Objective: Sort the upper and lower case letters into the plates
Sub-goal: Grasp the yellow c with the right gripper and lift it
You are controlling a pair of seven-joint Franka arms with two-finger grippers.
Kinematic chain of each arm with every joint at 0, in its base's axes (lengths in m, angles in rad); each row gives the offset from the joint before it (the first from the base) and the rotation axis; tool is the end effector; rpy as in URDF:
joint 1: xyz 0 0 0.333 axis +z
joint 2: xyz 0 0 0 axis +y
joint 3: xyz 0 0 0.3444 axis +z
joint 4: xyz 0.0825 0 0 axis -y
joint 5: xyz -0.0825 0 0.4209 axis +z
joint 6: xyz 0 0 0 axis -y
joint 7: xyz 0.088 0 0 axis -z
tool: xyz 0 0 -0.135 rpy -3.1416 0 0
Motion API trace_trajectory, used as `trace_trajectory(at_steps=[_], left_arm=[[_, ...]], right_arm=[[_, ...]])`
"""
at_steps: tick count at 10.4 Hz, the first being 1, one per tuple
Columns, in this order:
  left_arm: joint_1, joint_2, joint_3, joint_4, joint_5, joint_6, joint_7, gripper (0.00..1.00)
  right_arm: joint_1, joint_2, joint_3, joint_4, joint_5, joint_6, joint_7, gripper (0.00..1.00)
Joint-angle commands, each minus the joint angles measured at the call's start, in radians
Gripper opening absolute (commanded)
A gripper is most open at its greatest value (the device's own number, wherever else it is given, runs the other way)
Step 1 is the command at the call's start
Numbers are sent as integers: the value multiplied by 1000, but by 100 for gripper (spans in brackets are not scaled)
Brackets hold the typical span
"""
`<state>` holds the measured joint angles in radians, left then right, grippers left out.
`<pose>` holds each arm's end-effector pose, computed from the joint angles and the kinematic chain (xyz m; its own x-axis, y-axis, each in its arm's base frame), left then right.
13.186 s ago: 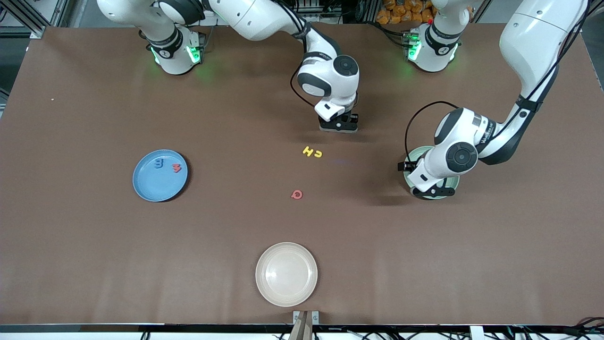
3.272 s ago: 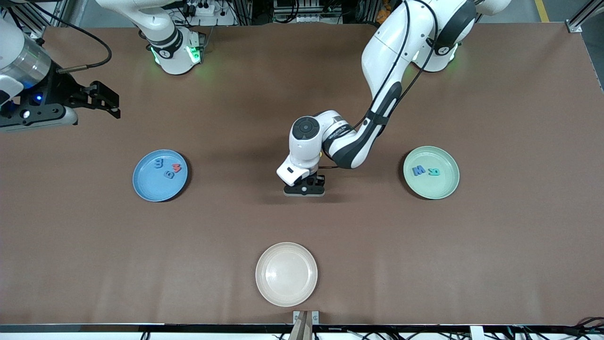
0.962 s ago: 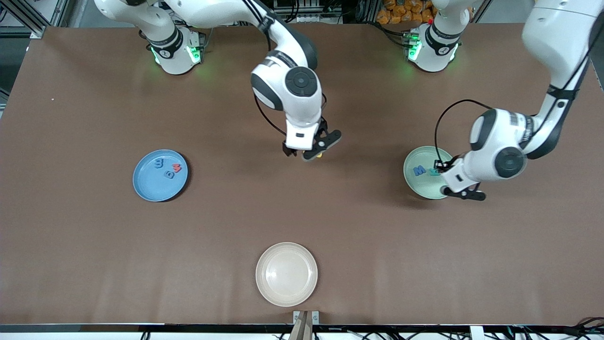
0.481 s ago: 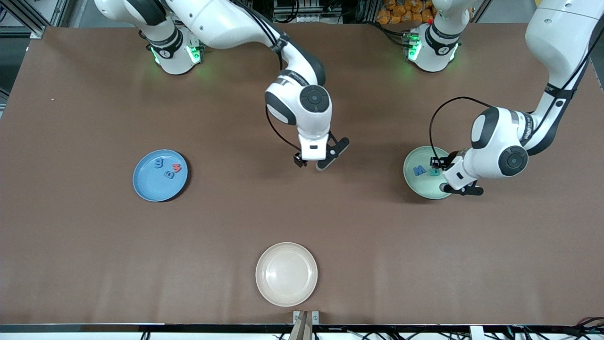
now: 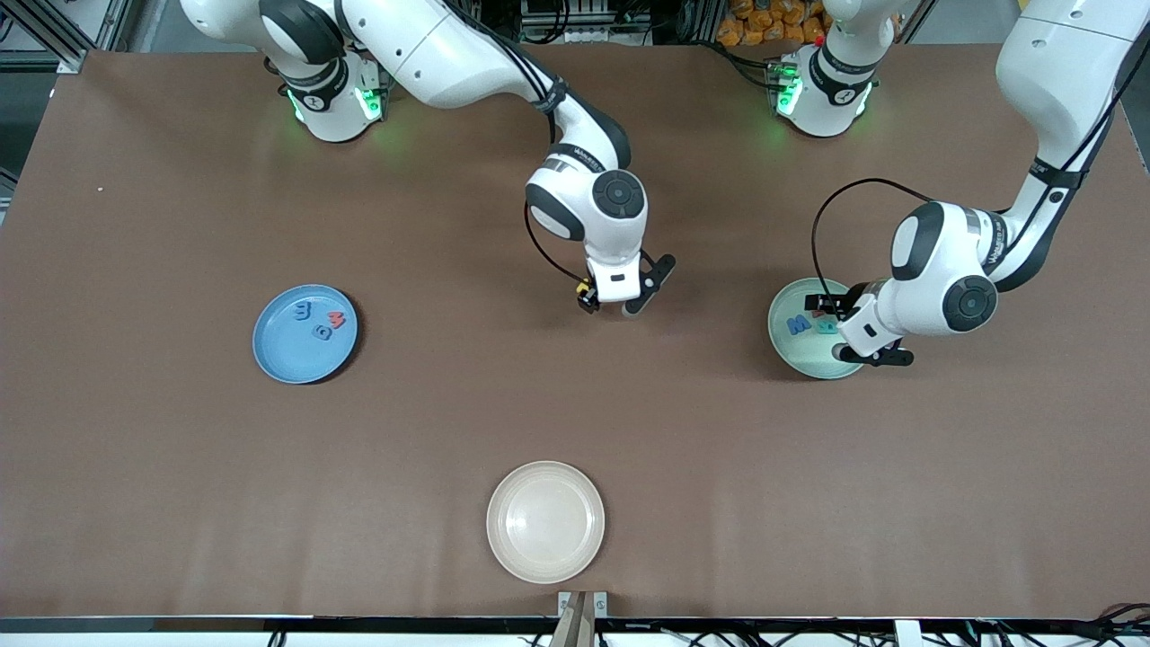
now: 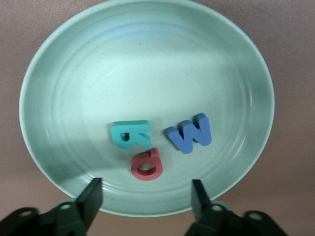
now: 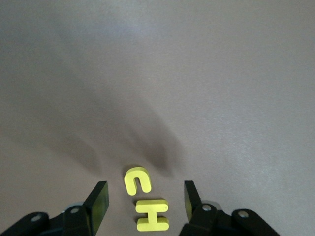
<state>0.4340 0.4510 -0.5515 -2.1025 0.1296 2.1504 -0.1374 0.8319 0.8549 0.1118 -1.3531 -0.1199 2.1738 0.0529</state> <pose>0.5618 -0.0677 0.1799 0.9401 -0.0779 -0.3319 -0.0448 -0.9933 0.1061 0.4803 0.6215 0.1775 0.6031 0.7972 -0.0278 0.7976 -0.6030 0.0139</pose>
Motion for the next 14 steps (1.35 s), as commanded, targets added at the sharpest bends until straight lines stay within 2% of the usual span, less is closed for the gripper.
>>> trace_trajectory(at_steps=[1, 3, 4, 6, 7, 8, 9, 10, 12, 14], left_arm=[[6, -18, -11, -14, -24, 11, -2, 100], [8, -29, -50, -8, -24, 5, -13, 100], [6, -34, -70, -8, -24, 3, -16, 100], [6, -35, -84, -5, -24, -1, -19, 100], [6, -37, -87, -4, -24, -3, -19, 100], [8, -44, -93, 4, -27, -6, -19, 100], [6, -47, -102, 12, -36, -15, -30, 100], [6, -46, -120, 18, -38, -17, -37, 100], [3, -46, -154, 21, -74, -17, -123, 100], [-12, -38, -212, 36, -74, -15, -258, 100]], right_arm=[[22, 41, -4, 31, -33, -6, -4, 68], [29, 56, -4, 28, -61, 1, 22, 67], [29, 61, -4, 26, -61, 47, 33, 67], [29, 72, -4, 28, -78, 58, 36, 58], [29, 72, -4, 28, -79, 60, 35, 49], [27, 72, -4, 28, -80, 58, 25, 35], [27, 72, -4, 28, -84, 58, 21, 14], [26, 70, -4, 28, -98, 57, 15, 0], [18, 49, -4, 26, -92, 22, 16, 0], [-16, -6, -1, 28, -75, -95, 15, 0]])
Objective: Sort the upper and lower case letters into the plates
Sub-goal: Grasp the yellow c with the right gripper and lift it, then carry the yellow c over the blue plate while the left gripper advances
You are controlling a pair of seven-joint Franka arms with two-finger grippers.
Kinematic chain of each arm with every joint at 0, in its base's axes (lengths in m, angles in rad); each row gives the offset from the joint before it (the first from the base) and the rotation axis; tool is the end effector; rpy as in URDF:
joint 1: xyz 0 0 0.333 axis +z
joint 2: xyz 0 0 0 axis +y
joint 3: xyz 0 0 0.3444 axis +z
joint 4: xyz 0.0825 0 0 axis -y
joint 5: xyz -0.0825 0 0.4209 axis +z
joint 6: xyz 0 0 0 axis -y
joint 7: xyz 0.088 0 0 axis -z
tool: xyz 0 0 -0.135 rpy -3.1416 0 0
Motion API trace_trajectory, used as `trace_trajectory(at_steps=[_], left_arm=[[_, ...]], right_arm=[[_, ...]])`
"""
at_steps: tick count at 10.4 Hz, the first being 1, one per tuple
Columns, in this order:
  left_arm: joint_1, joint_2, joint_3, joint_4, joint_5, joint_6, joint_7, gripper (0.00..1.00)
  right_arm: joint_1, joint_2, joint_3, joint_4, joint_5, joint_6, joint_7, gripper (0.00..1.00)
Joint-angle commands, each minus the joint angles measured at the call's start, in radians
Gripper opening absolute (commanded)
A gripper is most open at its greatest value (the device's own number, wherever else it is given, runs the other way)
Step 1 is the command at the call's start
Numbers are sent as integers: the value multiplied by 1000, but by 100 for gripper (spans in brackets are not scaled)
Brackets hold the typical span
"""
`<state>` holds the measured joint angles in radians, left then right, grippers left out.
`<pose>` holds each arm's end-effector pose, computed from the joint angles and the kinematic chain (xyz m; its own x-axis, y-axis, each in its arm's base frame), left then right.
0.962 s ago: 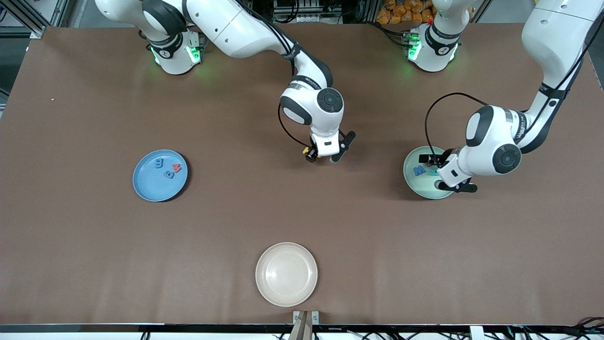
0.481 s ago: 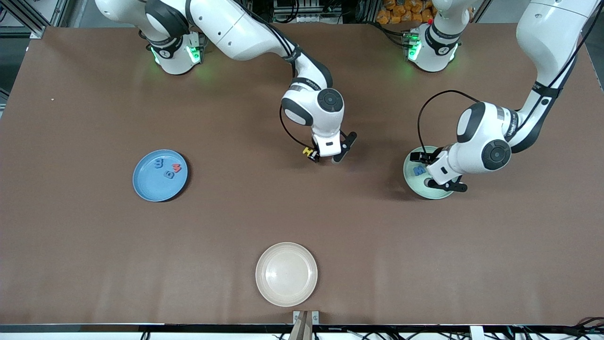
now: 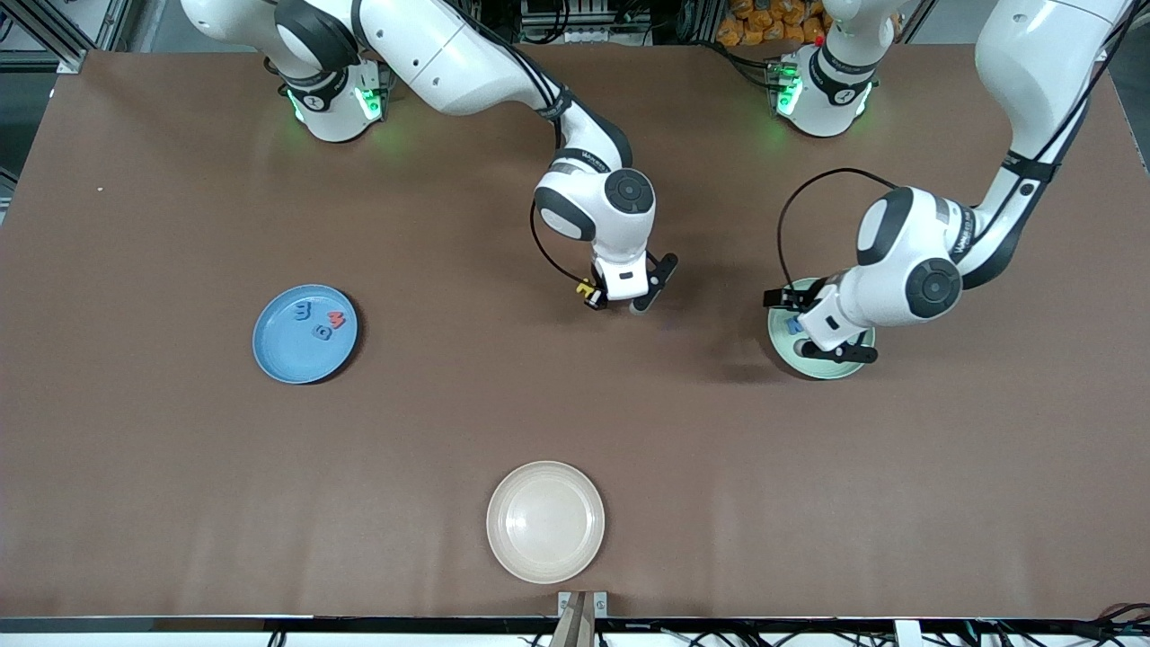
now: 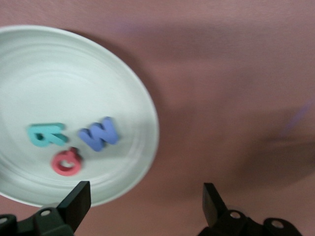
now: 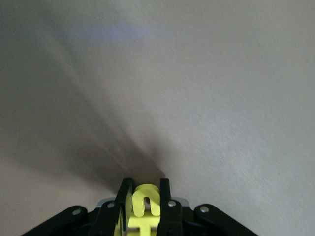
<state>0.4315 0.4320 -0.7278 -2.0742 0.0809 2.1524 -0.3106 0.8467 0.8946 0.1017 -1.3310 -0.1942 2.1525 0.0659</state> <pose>0.5609 -0.1691 0.2255 0.9566 -0.0472 -0.2874 -0.0054 -0.9895 0.1446 0.4792 0.6198 0.1547 0.5747 0.8158 -0.0650 0.8179 -0.5698 0.0796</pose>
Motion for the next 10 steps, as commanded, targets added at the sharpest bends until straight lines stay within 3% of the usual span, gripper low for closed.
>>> trace_trajectory(at_steps=[1, 4, 8, 10], left_arm=[[-42, -16, -44, 22, -27, -17, -149, 100], [-118, 1, -44, 52, -26, -17, -263, 100], [-344, 97, -32, 138, 15, 64, -637, 100], [-454, 152, 5, 207, 89, 70, -834, 100]], right_arm=[[-53, -90, 9, 6, 43, -135, -8, 0], [-193, -238, -4, -3, 185, -313, -47, 0], [-479, -466, -5, -253, 231, -361, -205, 0], [-618, -525, -5, -370, 231, -390, -218, 0]])
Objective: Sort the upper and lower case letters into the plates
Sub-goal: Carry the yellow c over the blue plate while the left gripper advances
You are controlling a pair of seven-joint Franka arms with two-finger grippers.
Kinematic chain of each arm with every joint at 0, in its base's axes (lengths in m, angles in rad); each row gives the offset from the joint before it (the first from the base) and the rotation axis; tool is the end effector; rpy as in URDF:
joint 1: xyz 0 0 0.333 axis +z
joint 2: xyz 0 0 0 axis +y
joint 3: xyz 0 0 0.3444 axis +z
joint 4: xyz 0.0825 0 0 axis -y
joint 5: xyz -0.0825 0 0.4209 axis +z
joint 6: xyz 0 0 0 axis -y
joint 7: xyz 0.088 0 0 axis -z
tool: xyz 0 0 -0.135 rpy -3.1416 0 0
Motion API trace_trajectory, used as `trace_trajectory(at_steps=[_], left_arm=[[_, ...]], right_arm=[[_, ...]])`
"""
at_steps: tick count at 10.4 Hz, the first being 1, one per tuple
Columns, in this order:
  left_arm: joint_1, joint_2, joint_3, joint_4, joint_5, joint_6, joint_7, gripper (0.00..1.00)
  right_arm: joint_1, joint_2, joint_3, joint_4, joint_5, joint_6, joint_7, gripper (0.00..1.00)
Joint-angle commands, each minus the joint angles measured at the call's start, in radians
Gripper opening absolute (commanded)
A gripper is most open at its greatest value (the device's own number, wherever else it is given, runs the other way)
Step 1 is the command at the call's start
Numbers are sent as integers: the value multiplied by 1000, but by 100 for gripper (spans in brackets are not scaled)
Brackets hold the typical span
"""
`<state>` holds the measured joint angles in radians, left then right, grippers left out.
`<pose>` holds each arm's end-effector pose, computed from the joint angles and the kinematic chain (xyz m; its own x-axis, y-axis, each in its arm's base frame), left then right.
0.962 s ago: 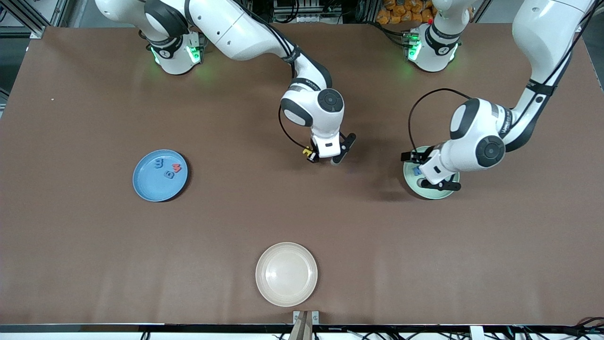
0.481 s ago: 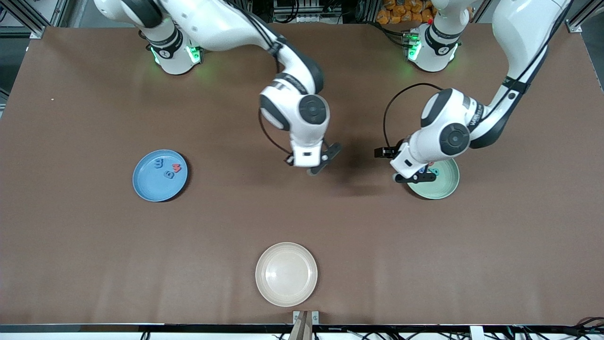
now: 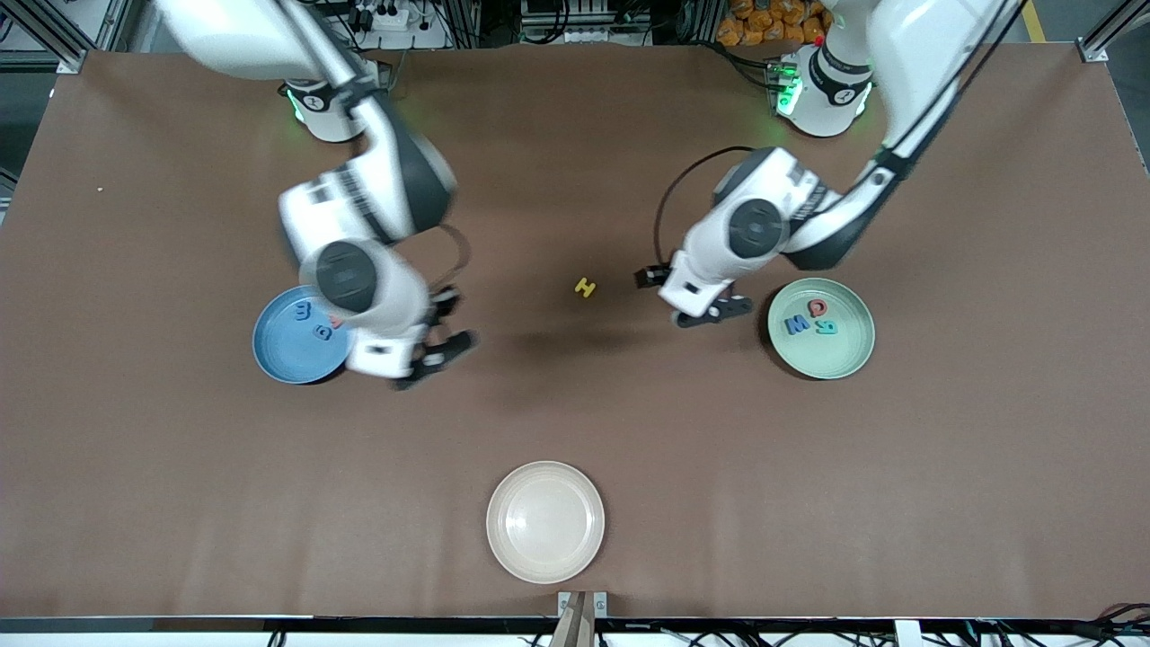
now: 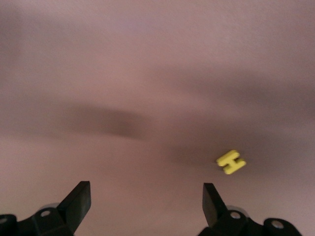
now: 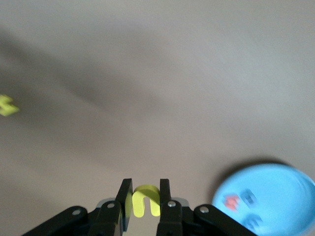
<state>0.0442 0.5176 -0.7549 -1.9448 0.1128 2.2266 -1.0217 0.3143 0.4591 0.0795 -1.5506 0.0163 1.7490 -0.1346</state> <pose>0.4989 -0.4034 0.2464 0.9267 0.2654 -0.2661 0.2918 -0.9543 0.0645 0.6415 0.2618 0.3488 0.8356 0.4904 -0.2475 0.4858 -0.8701 -0.0839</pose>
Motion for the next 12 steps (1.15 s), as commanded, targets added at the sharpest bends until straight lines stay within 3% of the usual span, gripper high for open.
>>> trace_trajectory(at_steps=[1, 3, 5, 7, 10, 11, 12], left_arm=[[-134, 105, 58, 120, 86, -4, -220, 100], [-315, 185, 167, 243, 105, -4, -369, 100], [-484, 203, 322, 273, 93, 7, -408, 100], [-509, 222, 341, 271, 91, 57, -525, 100], [-518, 223, 341, 273, 93, 71, -641, 100], [-511, 223, 342, 270, 91, 118, -691, 100], [-518, 223, 342, 270, 96, 169, -765, 100]], right_arm=[[-128, -102, 16, -201, 19, 12, -19, 0], [-188, -100, 11, -267, 2, 18, -20, 0], [-231, -102, -13, -308, -31, 23, -40, 0], [-257, -106, -15, -327, -70, 26, -77, 0], [-261, -106, -68, -327, -76, 44, -129, 0], [-262, -105, -90, -325, -75, 69, -172, 5], [-265, -103, -105, -325, -72, 93, -192, 59]])
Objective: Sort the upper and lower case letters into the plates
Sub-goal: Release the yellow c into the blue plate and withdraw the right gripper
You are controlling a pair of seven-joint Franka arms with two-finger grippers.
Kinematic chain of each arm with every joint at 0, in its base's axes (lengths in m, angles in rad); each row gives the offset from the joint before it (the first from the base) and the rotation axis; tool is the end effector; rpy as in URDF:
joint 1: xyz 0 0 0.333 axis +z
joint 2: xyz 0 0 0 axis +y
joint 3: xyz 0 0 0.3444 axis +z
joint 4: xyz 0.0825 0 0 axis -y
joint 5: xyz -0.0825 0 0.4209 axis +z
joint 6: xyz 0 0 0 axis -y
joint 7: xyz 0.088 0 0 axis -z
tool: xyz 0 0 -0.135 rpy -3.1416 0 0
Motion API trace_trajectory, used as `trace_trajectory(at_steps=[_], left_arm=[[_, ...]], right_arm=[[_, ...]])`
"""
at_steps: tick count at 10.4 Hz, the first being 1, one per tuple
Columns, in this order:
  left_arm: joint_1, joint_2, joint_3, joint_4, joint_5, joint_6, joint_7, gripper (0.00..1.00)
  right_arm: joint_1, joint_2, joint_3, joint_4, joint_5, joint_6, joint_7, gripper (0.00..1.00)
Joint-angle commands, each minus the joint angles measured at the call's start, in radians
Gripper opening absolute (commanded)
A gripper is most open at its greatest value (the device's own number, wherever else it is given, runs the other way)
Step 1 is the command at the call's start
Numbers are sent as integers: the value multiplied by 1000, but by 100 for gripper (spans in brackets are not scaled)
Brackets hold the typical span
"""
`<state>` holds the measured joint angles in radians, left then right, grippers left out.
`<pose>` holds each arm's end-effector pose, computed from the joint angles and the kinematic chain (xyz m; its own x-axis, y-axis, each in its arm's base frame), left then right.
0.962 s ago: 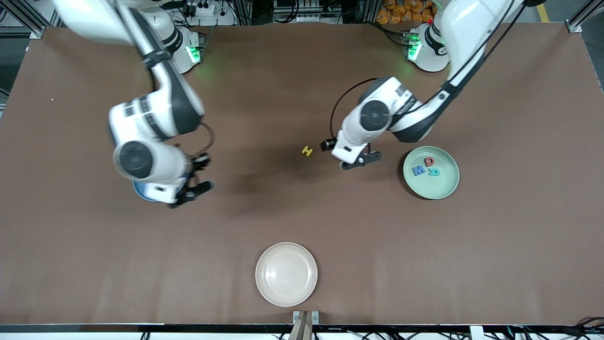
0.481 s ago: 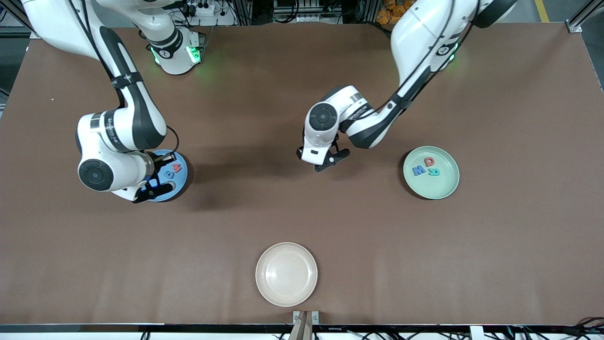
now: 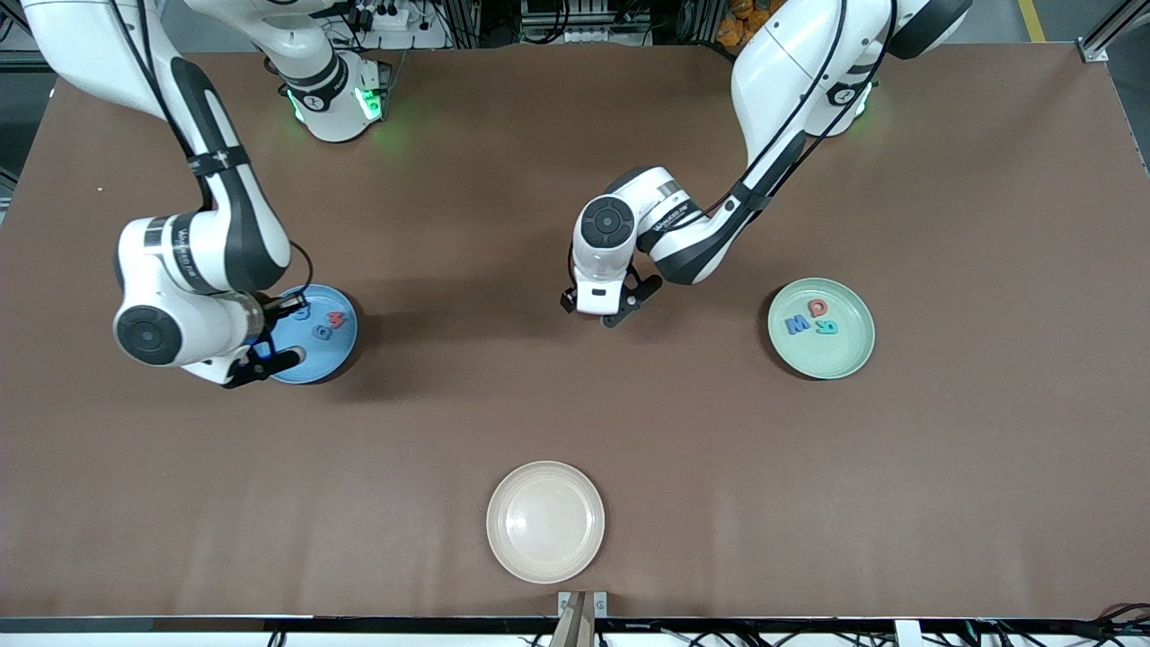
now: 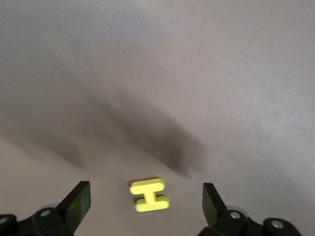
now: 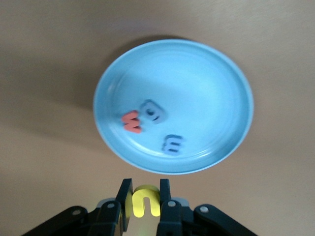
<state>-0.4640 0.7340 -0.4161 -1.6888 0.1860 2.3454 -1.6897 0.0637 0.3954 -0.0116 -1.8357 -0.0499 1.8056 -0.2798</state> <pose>0.4810 -0.5335 0.1661 0.7077 0.6922 -0.1415 0.6969 -0.7169 -0.0220 0.6158 0.0268 0.2669 0.8505 0.3307 -0.4091 0.3312 -0.9408 -0.0719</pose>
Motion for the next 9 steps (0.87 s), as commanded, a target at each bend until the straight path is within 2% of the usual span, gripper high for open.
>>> trace_trajectory(at_steps=[1, 3, 6, 9], left_arm=[[-10, 7, 3, 11, 27, 58, -108, 100], [-10, 8, 7, -17, 30, 61, -108, 100], [5, 10, 5, -57, 29, 107, -151, 100], [-1, 10, 5, -72, 29, 182, -281, 100]], right_arm=[[-18, -44, -16, -28, -4, 35, -50, 100], [-15, -82, -16, -13, 1, 34, -48, 100], [-16, -261, -16, 12, 5, 29, -44, 100], [-45, -384, -16, 64, 5, 26, -30, 100]])
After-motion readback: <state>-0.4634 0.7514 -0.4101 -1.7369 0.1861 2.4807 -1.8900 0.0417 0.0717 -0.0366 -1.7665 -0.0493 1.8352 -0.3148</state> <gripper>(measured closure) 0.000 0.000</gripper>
